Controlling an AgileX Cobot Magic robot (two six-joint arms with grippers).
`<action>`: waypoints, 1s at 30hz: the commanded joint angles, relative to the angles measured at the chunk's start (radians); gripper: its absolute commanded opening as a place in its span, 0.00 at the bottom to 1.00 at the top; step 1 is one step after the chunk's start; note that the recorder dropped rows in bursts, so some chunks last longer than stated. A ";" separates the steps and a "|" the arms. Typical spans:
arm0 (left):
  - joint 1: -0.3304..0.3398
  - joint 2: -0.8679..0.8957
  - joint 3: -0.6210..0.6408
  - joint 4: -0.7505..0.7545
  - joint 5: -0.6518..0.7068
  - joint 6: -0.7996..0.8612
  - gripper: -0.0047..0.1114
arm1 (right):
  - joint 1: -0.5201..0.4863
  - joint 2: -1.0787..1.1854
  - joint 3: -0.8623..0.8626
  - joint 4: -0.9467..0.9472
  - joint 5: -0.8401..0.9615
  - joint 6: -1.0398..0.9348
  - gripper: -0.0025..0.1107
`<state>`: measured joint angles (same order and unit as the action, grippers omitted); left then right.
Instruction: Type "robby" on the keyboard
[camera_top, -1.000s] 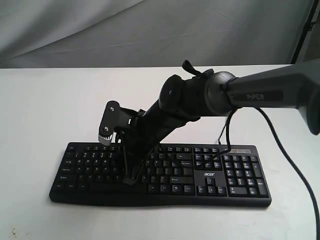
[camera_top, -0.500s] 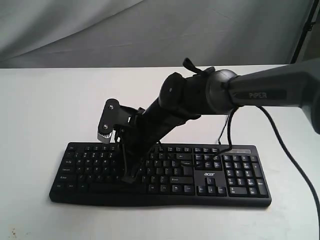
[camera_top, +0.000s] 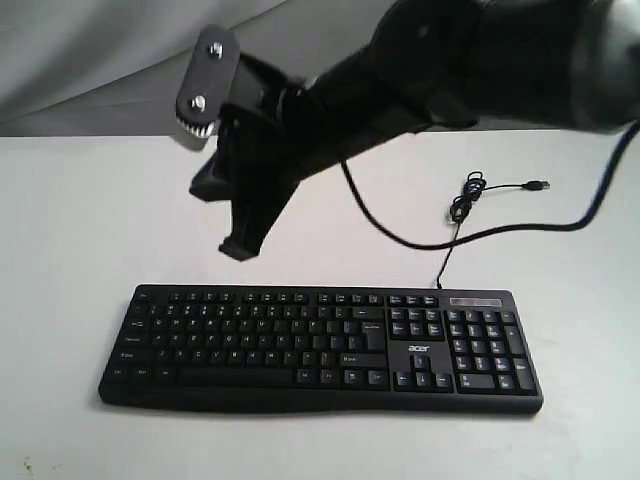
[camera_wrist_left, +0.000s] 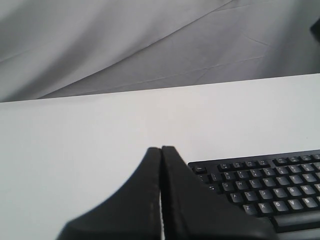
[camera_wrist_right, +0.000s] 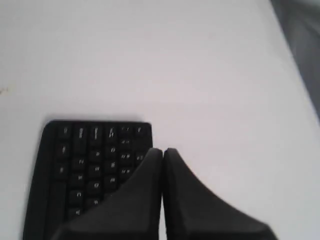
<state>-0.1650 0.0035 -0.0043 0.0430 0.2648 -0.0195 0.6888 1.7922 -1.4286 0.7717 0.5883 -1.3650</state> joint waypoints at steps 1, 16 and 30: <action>-0.006 -0.003 0.004 0.005 -0.005 -0.003 0.04 | 0.000 -0.214 0.058 0.047 -0.058 0.001 0.02; -0.006 -0.003 0.004 0.005 -0.005 -0.003 0.04 | 0.256 -1.066 0.747 0.126 -1.027 -0.003 0.02; -0.006 -0.003 0.004 0.005 -0.005 -0.003 0.04 | 0.258 -1.077 0.788 0.293 -0.996 0.015 0.02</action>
<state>-0.1650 0.0035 -0.0043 0.0430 0.2648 -0.0195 0.9419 0.7240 -0.6466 1.0513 -0.4143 -1.3638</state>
